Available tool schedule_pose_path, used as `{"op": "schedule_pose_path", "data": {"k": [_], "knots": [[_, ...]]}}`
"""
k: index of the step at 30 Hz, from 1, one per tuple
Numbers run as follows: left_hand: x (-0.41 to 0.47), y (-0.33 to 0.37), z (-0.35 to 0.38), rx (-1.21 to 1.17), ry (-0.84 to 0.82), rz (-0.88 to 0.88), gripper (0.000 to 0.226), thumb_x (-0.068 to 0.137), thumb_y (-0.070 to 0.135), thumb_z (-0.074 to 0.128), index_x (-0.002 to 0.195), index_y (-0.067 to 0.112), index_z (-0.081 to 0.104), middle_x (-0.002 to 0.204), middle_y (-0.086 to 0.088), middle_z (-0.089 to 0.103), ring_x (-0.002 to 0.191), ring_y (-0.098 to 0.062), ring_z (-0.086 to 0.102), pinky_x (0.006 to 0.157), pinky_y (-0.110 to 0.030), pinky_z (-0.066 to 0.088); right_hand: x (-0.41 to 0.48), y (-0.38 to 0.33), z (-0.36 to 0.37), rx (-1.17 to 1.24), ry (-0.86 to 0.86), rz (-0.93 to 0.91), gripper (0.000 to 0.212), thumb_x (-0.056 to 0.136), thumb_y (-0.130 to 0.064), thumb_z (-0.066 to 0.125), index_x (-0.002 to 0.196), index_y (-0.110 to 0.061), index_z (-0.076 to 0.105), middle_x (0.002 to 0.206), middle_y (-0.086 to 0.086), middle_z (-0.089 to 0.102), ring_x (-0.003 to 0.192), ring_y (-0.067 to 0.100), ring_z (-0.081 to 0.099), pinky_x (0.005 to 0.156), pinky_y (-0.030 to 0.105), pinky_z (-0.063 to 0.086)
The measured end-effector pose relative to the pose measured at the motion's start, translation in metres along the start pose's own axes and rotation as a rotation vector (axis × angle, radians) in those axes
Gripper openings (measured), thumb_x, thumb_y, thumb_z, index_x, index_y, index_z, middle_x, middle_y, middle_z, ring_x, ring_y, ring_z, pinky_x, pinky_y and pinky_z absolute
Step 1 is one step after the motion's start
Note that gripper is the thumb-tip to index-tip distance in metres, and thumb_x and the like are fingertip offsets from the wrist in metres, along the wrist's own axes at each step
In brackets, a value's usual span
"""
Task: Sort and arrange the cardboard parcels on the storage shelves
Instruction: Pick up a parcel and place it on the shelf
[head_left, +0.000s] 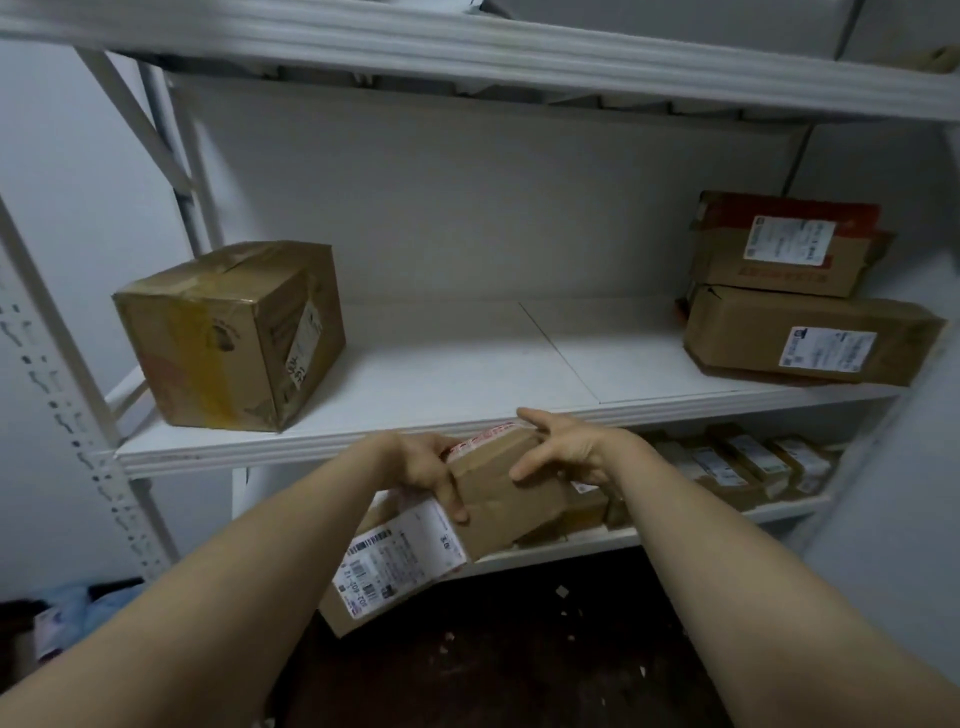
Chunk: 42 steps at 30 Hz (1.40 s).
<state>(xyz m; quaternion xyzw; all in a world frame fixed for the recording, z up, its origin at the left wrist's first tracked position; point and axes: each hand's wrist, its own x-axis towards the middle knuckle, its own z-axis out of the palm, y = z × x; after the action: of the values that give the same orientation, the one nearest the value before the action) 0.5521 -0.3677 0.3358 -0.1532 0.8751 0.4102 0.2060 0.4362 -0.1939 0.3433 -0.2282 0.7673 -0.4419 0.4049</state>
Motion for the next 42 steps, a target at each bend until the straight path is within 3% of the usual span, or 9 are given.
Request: {"op": "schedule_pose_path", "data": {"k": [4, 8, 12, 19, 25, 29, 35, 38, 42], "knots": [[0.001, -0.009, 0.011, 0.150, 0.046, -0.062, 0.067, 0.068, 0.011, 0.083, 0.127, 0.022, 0.053, 0.117, 0.002, 0.061, 0.108, -0.020, 0.057, 0.087, -0.034, 0.052, 0.003, 0.026, 0.014, -0.150, 0.046, 0.065, 0.041, 0.065, -0.014, 0.086, 0.099, -0.024, 0.064, 0.097, 0.003, 0.068, 0.092, 0.022, 0.064, 0.086, 0.049, 0.055], [0.006, -0.035, 0.025, 0.089, 0.343, -0.179, 0.065, 0.081, 0.011, 0.073, 0.139, 0.001, 0.043, 0.140, -0.010, 0.047, 0.125, -0.024, 0.050, 0.096, -0.028, 0.044, 0.012, 0.051, 0.026, -0.055, 0.098, 0.235, 0.044, 0.070, -0.033, 0.084, 0.101, -0.024, 0.054, 0.099, 0.005, 0.058, 0.088, 0.026, 0.059, 0.064, 0.043, 0.056], [0.010, -0.062, 0.045, 0.028, 0.506, -0.378, 0.039, 0.090, 0.012, 0.058, 0.124, -0.007, 0.053, 0.129, -0.022, 0.055, 0.119, -0.033, 0.054, 0.096, -0.034, 0.043, 0.027, 0.076, 0.043, 0.043, 0.139, 0.362, 0.061, 0.071, -0.044, 0.081, 0.120, -0.019, 0.054, 0.115, 0.012, 0.058, 0.100, 0.035, 0.059, 0.082, 0.049, 0.054], [0.039, -0.088, 0.079, -0.635, 0.266, -0.563, 0.067, 0.097, 0.045, 0.046, 0.149, 0.013, 0.019, 0.145, -0.020, 0.038, 0.130, -0.036, 0.043, 0.099, -0.045, 0.041, 0.073, 0.118, 0.087, 0.438, 0.222, 0.458, 0.084, 0.065, -0.038, 0.086, 0.135, -0.014, 0.045, 0.127, 0.016, 0.056, 0.112, 0.037, 0.057, 0.099, 0.056, 0.043], [0.083, -0.127, 0.069, -0.591, 0.183, -0.580, 0.060, 0.092, 0.039, 0.058, 0.141, 0.014, 0.033, 0.138, -0.014, 0.047, 0.122, -0.030, 0.049, 0.086, -0.045, 0.047, 0.110, 0.121, 0.118, 0.509, 0.196, 0.518, 0.071, 0.084, -0.038, 0.072, 0.142, -0.010, 0.042, 0.146, 0.016, 0.041, 0.134, 0.035, 0.039, 0.110, 0.045, 0.033], [0.108, -0.158, 0.054, -0.671, 0.189, -0.582, 0.053, 0.092, 0.028, 0.061, 0.136, 0.010, 0.039, 0.136, -0.013, 0.045, 0.121, -0.033, 0.048, 0.087, -0.047, 0.050, 0.147, 0.119, 0.137, 0.540, 0.221, 0.525, 0.066, 0.085, -0.036, 0.073, 0.139, -0.010, 0.046, 0.145, 0.012, 0.041, 0.132, 0.031, 0.041, 0.100, 0.039, 0.046], [0.151, -0.193, 0.038, -0.720, 0.209, -0.525, 0.022, 0.091, 0.010, 0.061, 0.111, 0.003, 0.056, 0.100, -0.013, 0.056, 0.072, -0.020, 0.055, 0.059, -0.033, 0.054, 0.206, 0.131, 0.162, 0.643, 0.316, 0.462, 0.067, 0.090, -0.024, 0.068, 0.146, -0.009, 0.036, 0.145, 0.008, 0.044, 0.127, 0.026, 0.047, 0.099, 0.038, 0.050], [0.172, -0.209, 0.034, -0.654, 0.230, -0.500, 0.022, 0.088, 0.006, 0.062, 0.110, 0.002, 0.058, 0.099, -0.015, 0.058, 0.073, -0.022, 0.058, 0.056, -0.028, 0.054, 0.230, 0.140, 0.169, 0.640, 0.384, 0.466, 0.061, 0.092, -0.018, 0.064, 0.145, -0.005, 0.036, 0.139, 0.013, 0.050, 0.126, 0.029, 0.050, 0.102, 0.040, 0.047], [0.195, -0.226, 0.033, -0.503, 0.253, -0.436, 0.029, 0.085, 0.003, 0.061, 0.113, -0.002, 0.059, 0.106, -0.022, 0.064, 0.098, -0.035, 0.063, 0.085, -0.038, 0.054, 0.253, 0.144, 0.173, 0.550, 0.447, 0.471, 0.045, 0.097, -0.011, 0.055, 0.139, -0.001, 0.042, 0.133, 0.019, 0.052, 0.119, 0.030, 0.055, 0.101, 0.041, 0.048]]}}
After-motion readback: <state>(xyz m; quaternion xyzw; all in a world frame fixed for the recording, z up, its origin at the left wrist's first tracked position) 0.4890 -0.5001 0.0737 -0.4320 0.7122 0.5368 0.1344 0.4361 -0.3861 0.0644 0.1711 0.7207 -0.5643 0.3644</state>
